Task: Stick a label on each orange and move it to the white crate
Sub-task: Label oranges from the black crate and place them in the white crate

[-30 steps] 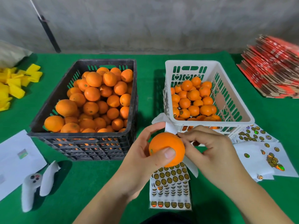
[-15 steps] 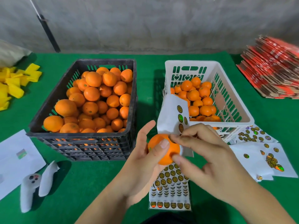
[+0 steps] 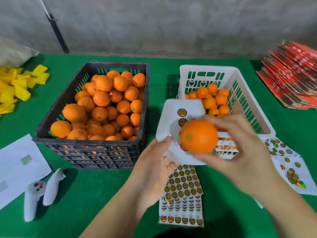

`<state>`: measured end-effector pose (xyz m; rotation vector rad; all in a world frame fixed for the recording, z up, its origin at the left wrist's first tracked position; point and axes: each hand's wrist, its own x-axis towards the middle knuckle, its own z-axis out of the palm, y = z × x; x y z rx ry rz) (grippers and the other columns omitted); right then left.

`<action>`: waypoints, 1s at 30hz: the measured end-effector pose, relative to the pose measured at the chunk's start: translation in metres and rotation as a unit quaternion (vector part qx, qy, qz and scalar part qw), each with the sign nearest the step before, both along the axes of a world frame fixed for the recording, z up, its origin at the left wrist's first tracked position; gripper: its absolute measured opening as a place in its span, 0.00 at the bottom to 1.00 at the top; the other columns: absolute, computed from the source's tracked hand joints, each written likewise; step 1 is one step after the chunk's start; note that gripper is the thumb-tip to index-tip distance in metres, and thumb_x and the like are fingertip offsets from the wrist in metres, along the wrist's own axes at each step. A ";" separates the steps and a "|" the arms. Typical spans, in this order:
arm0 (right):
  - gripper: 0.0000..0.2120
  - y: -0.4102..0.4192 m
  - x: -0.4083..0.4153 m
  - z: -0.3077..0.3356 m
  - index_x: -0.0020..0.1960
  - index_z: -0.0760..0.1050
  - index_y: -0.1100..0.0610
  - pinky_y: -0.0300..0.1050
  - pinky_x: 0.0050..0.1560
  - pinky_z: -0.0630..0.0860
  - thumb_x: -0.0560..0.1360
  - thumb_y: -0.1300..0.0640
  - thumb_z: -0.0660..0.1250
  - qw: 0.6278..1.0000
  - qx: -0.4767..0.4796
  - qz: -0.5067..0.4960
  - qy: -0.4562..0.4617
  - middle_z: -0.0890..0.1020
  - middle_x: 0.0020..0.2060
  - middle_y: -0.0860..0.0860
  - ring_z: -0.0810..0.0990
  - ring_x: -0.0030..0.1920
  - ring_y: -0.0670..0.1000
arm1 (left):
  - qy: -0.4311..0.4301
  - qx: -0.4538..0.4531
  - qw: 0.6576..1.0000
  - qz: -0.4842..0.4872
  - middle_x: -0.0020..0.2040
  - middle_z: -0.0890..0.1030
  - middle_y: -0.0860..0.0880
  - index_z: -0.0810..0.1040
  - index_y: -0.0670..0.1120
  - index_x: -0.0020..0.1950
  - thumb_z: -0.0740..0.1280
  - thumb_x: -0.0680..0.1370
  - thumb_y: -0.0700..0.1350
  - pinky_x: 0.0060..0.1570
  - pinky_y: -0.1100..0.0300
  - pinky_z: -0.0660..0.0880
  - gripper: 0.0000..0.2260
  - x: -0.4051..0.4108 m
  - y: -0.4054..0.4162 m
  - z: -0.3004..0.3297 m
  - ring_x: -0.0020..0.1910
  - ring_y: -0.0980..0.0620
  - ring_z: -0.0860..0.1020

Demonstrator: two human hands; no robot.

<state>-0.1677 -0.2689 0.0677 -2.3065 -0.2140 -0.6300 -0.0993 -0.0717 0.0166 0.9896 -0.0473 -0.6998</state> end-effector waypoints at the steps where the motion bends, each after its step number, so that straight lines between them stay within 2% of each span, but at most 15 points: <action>1: 0.36 -0.012 0.009 0.002 0.75 0.71 0.46 0.44 0.71 0.71 0.71 0.37 0.77 0.999 -0.004 -0.051 0.004 0.75 0.64 0.47 0.73 0.68 0.44 | -0.011 0.003 1.000 -0.002 0.67 0.82 0.44 0.81 0.51 0.68 0.65 0.84 0.48 0.66 0.46 0.76 0.13 0.004 0.003 -0.001 0.67 0.45 0.80; 3: 0.51 -0.033 0.026 0.005 0.83 0.57 0.50 0.60 0.76 0.65 0.69 0.36 0.75 0.981 -0.003 -0.166 0.096 0.67 0.75 0.54 0.64 0.76 0.55 | -0.052 0.006 0.999 -0.004 0.69 0.81 0.46 0.79 0.51 0.71 0.64 0.85 0.47 0.71 0.42 0.71 0.15 0.012 0.008 -0.001 0.70 0.44 0.78; 5: 0.59 -0.041 0.033 -0.001 0.85 0.40 0.44 0.65 0.80 0.59 0.69 0.29 0.72 0.966 0.071 -0.163 0.186 0.56 0.84 0.49 0.54 0.83 0.51 | -0.100 0.005 0.995 -0.013 0.72 0.79 0.46 0.78 0.52 0.72 0.63 0.85 0.47 0.71 0.42 0.70 0.16 0.026 0.012 -0.002 0.72 0.44 0.77; 7: 0.46 -0.027 0.029 -0.012 0.81 0.57 0.32 0.56 0.74 0.70 0.68 0.21 0.68 0.927 0.270 -0.048 0.258 0.69 0.78 0.36 0.69 0.76 0.38 | -0.115 -0.002 0.993 -0.025 0.73 0.78 0.45 0.77 0.51 0.73 0.63 0.85 0.47 0.72 0.41 0.70 0.17 0.041 0.012 -0.005 0.73 0.43 0.75; 8: 0.40 -0.017 0.026 -0.021 0.77 0.70 0.36 0.54 0.71 0.74 0.69 0.23 0.70 0.882 0.369 0.016 0.294 0.77 0.72 0.40 0.77 0.71 0.42 | -0.116 0.006 0.993 -0.032 0.73 0.78 0.44 0.77 0.49 0.73 0.62 0.85 0.47 0.73 0.41 0.70 0.17 0.048 0.011 -0.007 0.73 0.42 0.75; 10: 0.22 -0.001 0.024 -0.043 0.69 0.81 0.49 0.55 0.68 0.77 0.77 0.42 0.74 0.829 0.463 0.059 0.307 0.84 0.66 0.51 0.83 0.67 0.54 | -0.160 0.059 0.983 -0.068 0.71 0.79 0.42 0.76 0.46 0.74 0.61 0.86 0.46 0.74 0.41 0.70 0.16 0.063 0.011 -0.010 0.71 0.41 0.76; 12: 0.13 0.010 0.027 -0.054 0.64 0.84 0.55 0.58 0.64 0.78 0.81 0.58 0.69 0.846 0.474 -0.002 0.245 0.86 0.61 0.55 0.84 0.63 0.60 | -0.249 0.114 0.953 -0.133 0.69 0.81 0.44 0.77 0.45 0.72 0.58 0.88 0.49 0.73 0.48 0.72 0.17 0.077 0.010 -0.010 0.70 0.43 0.78; 14: 0.12 0.009 0.027 -0.057 0.63 0.84 0.56 0.59 0.62 0.80 0.81 0.62 0.67 0.845 0.495 -0.051 0.198 0.87 0.59 0.56 0.86 0.60 0.59 | -0.385 0.200 0.894 -0.110 0.63 0.83 0.50 0.80 0.47 0.67 0.57 0.88 0.53 0.67 0.60 0.75 0.17 0.099 0.016 -0.009 0.65 0.52 0.80; 17: 0.15 0.002 0.021 -0.059 0.64 0.84 0.54 0.56 0.61 0.82 0.78 0.57 0.69 0.835 0.518 -0.057 0.176 0.86 0.62 0.55 0.85 0.61 0.58 | -0.546 0.406 0.733 0.029 0.52 0.81 0.56 0.80 0.50 0.61 0.61 0.85 0.48 0.48 0.66 0.74 0.10 0.150 0.038 -0.015 0.50 0.63 0.79; 19: 0.16 -0.003 0.016 -0.063 0.64 0.84 0.52 0.56 0.62 0.81 0.77 0.56 0.70 0.836 0.517 -0.051 0.175 0.86 0.63 0.54 0.85 0.63 0.58 | -0.496 0.564 0.656 -0.079 0.56 0.82 0.50 0.79 0.49 0.62 0.65 0.83 0.44 0.52 0.57 0.75 0.09 0.191 0.061 -0.032 0.54 0.53 0.80; 22: 0.17 0.000 0.014 -0.066 0.65 0.84 0.51 0.59 0.68 0.75 0.77 0.55 0.70 0.834 0.517 -0.042 0.189 0.85 0.64 0.54 0.84 0.64 0.58 | -0.321 0.721 0.518 -0.330 0.79 0.69 0.47 0.73 0.52 0.75 0.70 0.81 0.50 0.75 0.46 0.64 0.22 0.222 0.086 -0.063 0.76 0.43 0.67; 24: 0.16 0.005 0.016 -0.065 0.64 0.84 0.51 0.60 0.69 0.75 0.77 0.56 0.70 0.830 0.520 -0.040 0.196 0.85 0.63 0.54 0.84 0.64 0.58 | -0.296 0.735 0.509 -0.336 0.83 0.60 0.49 0.68 0.56 0.80 0.69 0.80 0.57 0.79 0.41 0.57 0.28 0.230 0.091 -0.073 0.81 0.42 0.58; 26: 0.16 0.008 0.018 -0.065 0.65 0.84 0.51 0.60 0.68 0.75 0.78 0.56 0.69 0.826 0.526 -0.031 0.198 0.85 0.64 0.55 0.84 0.64 0.58 | -0.266 0.720 0.556 -0.321 0.83 0.61 0.47 0.67 0.56 0.80 0.69 0.80 0.55 0.78 0.38 0.58 0.28 0.232 0.088 -0.068 0.80 0.41 0.60; 28: 0.16 0.009 0.017 -0.064 0.65 0.83 0.51 0.58 0.65 0.78 0.79 0.57 0.69 0.826 0.529 -0.018 0.195 0.85 0.64 0.55 0.84 0.64 0.58 | -0.234 0.682 0.615 -0.318 0.76 0.71 0.40 0.74 0.50 0.74 0.71 0.79 0.51 0.72 0.37 0.67 0.23 0.227 0.084 -0.057 0.71 0.37 0.71; 30: 0.16 0.009 0.014 -0.063 0.65 0.83 0.51 0.52 0.61 0.82 0.79 0.57 0.69 0.822 0.536 -0.009 0.193 0.85 0.64 0.55 0.84 0.64 0.57 | -0.291 0.673 0.601 -0.317 0.62 0.80 0.41 0.79 0.49 0.64 0.72 0.78 0.53 0.60 0.43 0.76 0.17 0.220 0.086 -0.037 0.55 0.42 0.79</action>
